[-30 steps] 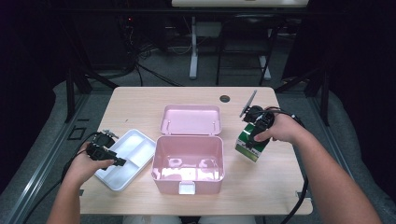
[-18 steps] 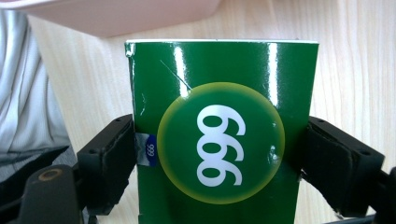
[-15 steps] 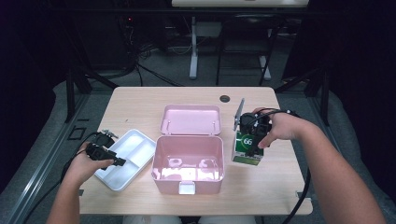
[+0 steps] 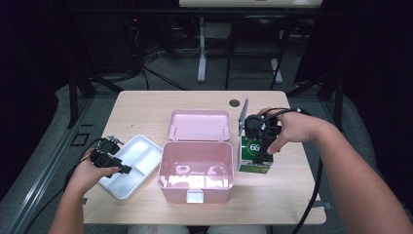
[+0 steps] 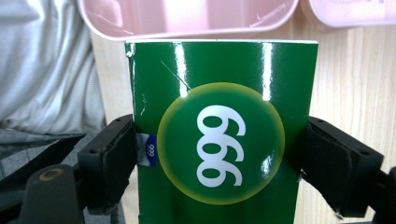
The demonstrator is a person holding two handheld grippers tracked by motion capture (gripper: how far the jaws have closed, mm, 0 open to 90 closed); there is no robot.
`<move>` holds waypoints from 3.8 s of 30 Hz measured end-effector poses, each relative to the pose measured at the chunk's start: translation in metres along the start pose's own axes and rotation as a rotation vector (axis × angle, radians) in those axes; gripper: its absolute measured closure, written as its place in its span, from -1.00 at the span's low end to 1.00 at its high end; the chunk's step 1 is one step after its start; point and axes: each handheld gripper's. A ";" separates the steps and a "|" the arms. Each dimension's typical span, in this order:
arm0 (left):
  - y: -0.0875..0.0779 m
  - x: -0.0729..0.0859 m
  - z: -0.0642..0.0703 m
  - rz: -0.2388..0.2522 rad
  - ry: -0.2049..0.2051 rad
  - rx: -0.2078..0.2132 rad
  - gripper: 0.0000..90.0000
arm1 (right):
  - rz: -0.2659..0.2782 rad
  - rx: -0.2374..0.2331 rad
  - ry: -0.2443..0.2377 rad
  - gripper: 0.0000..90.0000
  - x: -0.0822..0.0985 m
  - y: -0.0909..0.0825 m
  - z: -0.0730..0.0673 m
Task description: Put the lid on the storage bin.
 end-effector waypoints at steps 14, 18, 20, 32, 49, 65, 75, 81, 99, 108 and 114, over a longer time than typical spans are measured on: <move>0.002 -0.001 0.000 -0.007 0.007 0.001 -0.05 | -0.001 -0.030 -0.015 -0.62 -0.046 -0.011 -0.016; 0.001 0.000 0.001 -0.007 0.006 0.000 -0.05 | 0.015 -0.032 -0.018 -0.62 -0.064 -0.009 -0.018; 0.001 0.000 0.000 -0.006 0.005 0.001 -0.05 | 0.023 -0.036 -0.021 -0.62 -0.073 -0.008 -0.019; 0.000 0.001 -0.001 -0.002 0.006 0.003 -0.05 | -0.010 -0.042 -0.049 -0.63 -0.110 0.011 -0.022; 0.002 0.001 -0.001 -0.008 0.007 0.002 -0.05 | -0.031 -0.020 -0.050 -0.63 -0.106 0.050 -0.017; 0.004 0.001 -0.002 -0.016 0.004 0.002 -0.05 | -0.014 -0.019 -0.051 -0.63 -0.102 0.088 -0.010; 0.005 0.001 -0.001 -0.018 0.005 0.002 -0.05 | -0.024 -0.024 -0.040 -0.64 -0.099 0.106 -0.006; 0.005 0.001 -0.001 -0.022 0.010 0.004 -0.05 | -0.047 -0.023 -0.033 -0.65 -0.099 0.113 -0.005; 0.005 0.001 -0.001 -0.020 0.005 0.004 -0.05 | -0.027 -0.020 -0.017 -0.75 -0.098 0.107 -0.005; 0.005 0.003 -0.002 -0.023 0.003 0.000 -0.05 | 0.029 0.007 0.007 -0.68 -0.090 0.083 -0.012; 0.007 0.003 -0.001 -0.030 0.005 0.007 -0.04 | 0.053 0.031 0.016 -0.68 -0.079 0.067 -0.017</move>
Point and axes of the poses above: each handheld gripper's, and its own axes: y roughly forward along the jaws, x roughly out of its underside, z roughly to its right, and after that the axes turned 3 degrees about -x, right-handed
